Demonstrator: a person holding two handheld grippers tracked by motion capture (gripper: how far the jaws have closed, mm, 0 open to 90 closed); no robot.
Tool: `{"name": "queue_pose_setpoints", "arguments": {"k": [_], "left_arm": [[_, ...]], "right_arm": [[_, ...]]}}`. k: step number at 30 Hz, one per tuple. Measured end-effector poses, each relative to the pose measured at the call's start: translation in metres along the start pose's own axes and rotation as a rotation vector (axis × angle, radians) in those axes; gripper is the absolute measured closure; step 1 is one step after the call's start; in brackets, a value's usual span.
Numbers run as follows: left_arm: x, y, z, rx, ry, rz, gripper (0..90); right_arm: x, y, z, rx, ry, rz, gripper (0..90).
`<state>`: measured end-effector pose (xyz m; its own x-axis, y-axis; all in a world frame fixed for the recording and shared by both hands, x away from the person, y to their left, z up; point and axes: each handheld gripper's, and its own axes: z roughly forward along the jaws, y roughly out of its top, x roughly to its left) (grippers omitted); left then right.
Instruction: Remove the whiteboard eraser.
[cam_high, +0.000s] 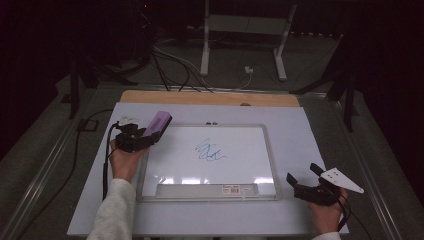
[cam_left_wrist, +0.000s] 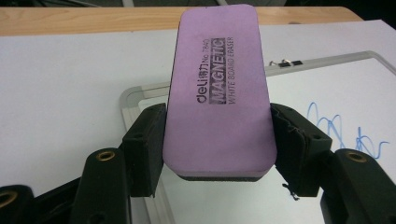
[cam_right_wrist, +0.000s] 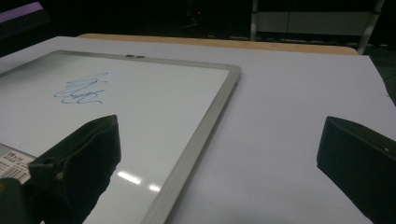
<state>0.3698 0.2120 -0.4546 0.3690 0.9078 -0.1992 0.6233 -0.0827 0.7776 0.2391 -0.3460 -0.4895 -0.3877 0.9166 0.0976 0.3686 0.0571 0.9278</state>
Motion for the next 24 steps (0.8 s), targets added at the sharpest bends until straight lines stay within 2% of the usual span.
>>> {"name": "queue_pose_setpoints", "arguments": {"k": [4, 10, 24], "left_arm": [[-0.006, 0.002, -0.002, -0.008, -0.019, 0.014, 41.3], [-0.009, 0.004, -0.005, -0.022, -0.044, 0.011, 41.3], [-0.021, 0.006, -0.009, -0.030, -0.080, 0.030, 41.3]], "right_arm": [[0.000, 0.000, -0.001, -0.003, 0.000, -0.002, 0.0], [0.000, 0.000, 0.000, -0.002, -0.002, -0.002, 0.0], [0.000, 0.000, 0.001, 0.000, -0.003, -0.006, 0.0]]}}
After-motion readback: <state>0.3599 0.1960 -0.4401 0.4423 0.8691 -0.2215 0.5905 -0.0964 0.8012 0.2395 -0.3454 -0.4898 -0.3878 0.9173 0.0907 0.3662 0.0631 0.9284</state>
